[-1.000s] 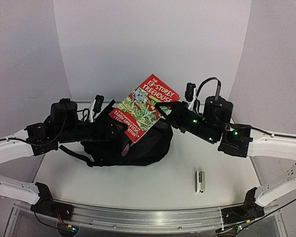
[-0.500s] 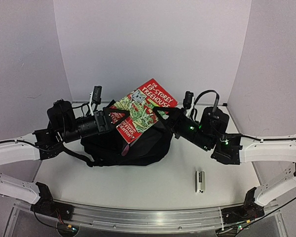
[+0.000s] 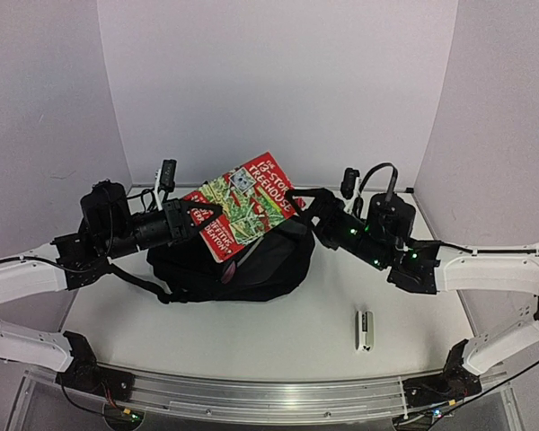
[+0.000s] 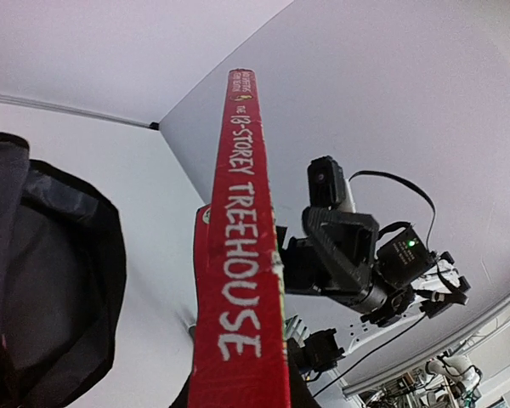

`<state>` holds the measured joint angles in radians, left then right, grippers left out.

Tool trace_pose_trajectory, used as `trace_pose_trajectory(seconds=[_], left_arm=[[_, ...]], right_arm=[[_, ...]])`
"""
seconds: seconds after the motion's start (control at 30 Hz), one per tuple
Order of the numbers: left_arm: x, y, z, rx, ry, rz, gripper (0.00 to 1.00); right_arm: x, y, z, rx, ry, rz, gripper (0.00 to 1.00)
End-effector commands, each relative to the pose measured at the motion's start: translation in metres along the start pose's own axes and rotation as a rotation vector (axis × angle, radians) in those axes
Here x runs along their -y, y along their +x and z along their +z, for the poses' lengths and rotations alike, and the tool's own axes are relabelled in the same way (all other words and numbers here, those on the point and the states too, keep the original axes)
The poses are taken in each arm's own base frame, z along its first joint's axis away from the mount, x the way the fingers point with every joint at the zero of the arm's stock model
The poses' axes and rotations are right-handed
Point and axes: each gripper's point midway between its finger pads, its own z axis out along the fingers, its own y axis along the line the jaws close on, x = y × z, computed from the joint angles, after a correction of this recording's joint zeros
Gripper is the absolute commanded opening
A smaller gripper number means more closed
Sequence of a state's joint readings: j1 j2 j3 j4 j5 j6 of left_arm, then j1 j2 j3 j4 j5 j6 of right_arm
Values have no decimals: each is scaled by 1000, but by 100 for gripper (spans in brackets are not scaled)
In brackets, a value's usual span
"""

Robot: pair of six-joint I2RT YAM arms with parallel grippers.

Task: Pack the student bag
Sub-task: Pick up the book from the center of the board.

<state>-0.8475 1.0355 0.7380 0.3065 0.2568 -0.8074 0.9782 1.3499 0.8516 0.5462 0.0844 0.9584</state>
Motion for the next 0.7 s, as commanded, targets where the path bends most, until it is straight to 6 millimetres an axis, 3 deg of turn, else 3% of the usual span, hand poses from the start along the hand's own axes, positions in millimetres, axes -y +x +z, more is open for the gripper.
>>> trace_pose_trajectory(seconds=[0.0,0.27,0.5,0.67], left_arm=[[2,-13,-12,-44,5,22,0],[31,7,-17,-258,153,130,0],[46,23,-18,-387,266,153,0],[38,27,-14,-420,241,157,0]], right_arm=[[14,-12,4,-82,13,-186,97],[9,20,7,-400,-133,-394,98],[-5,49,-1,-562,-275,-377,97],[-12,57,-8,-608,-331,-352,68]])
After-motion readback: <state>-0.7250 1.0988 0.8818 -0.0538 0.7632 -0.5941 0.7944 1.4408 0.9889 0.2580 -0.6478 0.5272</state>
